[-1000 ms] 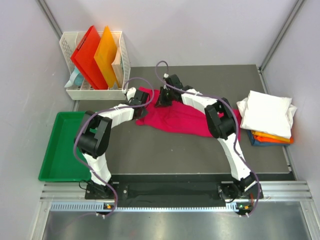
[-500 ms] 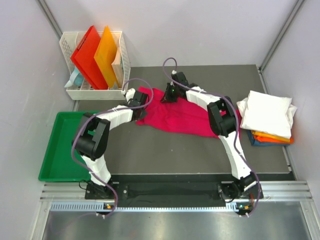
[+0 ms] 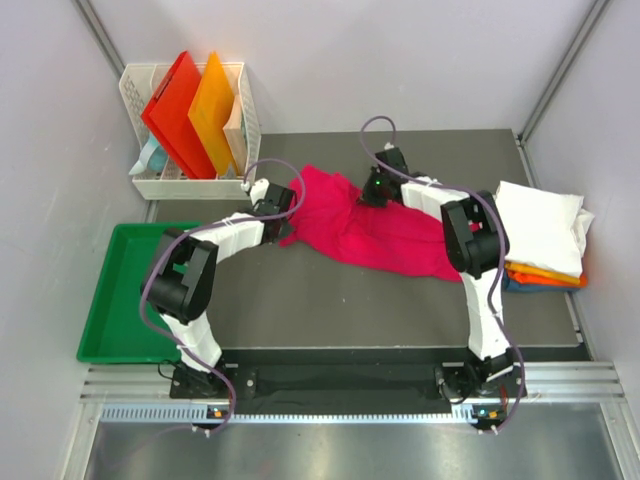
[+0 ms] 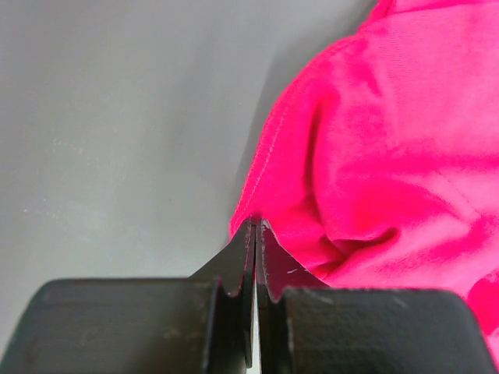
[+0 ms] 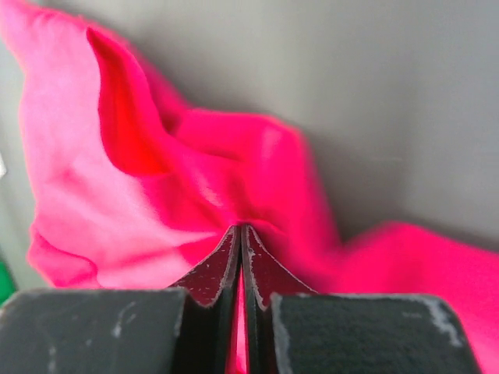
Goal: Fold and stack the t-shirts
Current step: Fold the other side of the tshirt into a rectangle
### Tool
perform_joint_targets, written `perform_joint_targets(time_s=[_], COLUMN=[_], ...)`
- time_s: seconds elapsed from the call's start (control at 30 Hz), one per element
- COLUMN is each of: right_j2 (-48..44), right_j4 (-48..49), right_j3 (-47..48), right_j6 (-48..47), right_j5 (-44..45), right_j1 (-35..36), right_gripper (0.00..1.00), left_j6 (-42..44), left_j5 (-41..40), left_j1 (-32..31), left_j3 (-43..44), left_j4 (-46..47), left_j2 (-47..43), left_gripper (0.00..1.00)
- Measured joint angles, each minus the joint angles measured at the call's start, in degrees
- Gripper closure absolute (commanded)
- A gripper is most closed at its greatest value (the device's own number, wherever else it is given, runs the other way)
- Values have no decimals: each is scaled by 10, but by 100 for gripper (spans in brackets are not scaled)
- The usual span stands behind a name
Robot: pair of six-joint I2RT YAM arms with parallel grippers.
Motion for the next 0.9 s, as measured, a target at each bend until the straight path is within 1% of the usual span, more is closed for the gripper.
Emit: perform_joint_targets(time_s=[0.07, 0.2, 0.27, 0.3, 0.37, 0.4, 0.43, 0.47, 0.5, 0.6, 0.67, 0.73, 0.8, 0.9], right_j2=[-13, -15, -15, -15, -15, -15, -17, -20, -27, -64, -101, -148, -192, -241], right_j4=[2, 12, 13, 12, 9, 9, 9, 7, 3, -21, -42, -52, -65, -86], right_j3=[-19, -23, -20, -17, -6, 2, 9, 16, 21, 27, 22, -2, -36, -105], right_j6=[3, -4, -19, -27, -43, -51, -57, -64, -71, -86, -93, -97, -98, -96], right_j5=[9, -6, -11, -15, -23, -25, -25, -25, -25, -13, 10, 39, 71, 117], right_j1=[-15, -36, -37, -35, -28, -22, -16, -10, -3, 10, 14, 13, 12, 9], right_gripper=[99, 87, 82, 77, 72, 69, 68, 66, 65, 64, 66, 67, 69, 74], left_j6=[0, 0, -1, -1, -2, -2, -1, 1, 3, 12, 20, 30, 41, 62], left_j5=[0, 0, 0, 0, 0, 0, -1, -2, -3, -5, -4, 3, 20, 60], left_j1=[0, 0, 0, 0, 1, 1, 1, 1, 1, 1, 1, 1, 1, 2], left_j3=[-2, -6, -7, -7, -13, -17, -21, -24, -25, -24, -24, -20, -10, 56], left_j4=[0, 0, 0, 0, 3, 3, 3, 3, 3, 8, 14, 23, 27, 26], left_j2=[-2, -2, -2, -3, -10, -17, -26, -36, -46, -77, -92, -94, -84, -20], left_gripper=[100, 100, 100, 100, 100, 98, 96, 91, 90, 85, 85, 85, 86, 90])
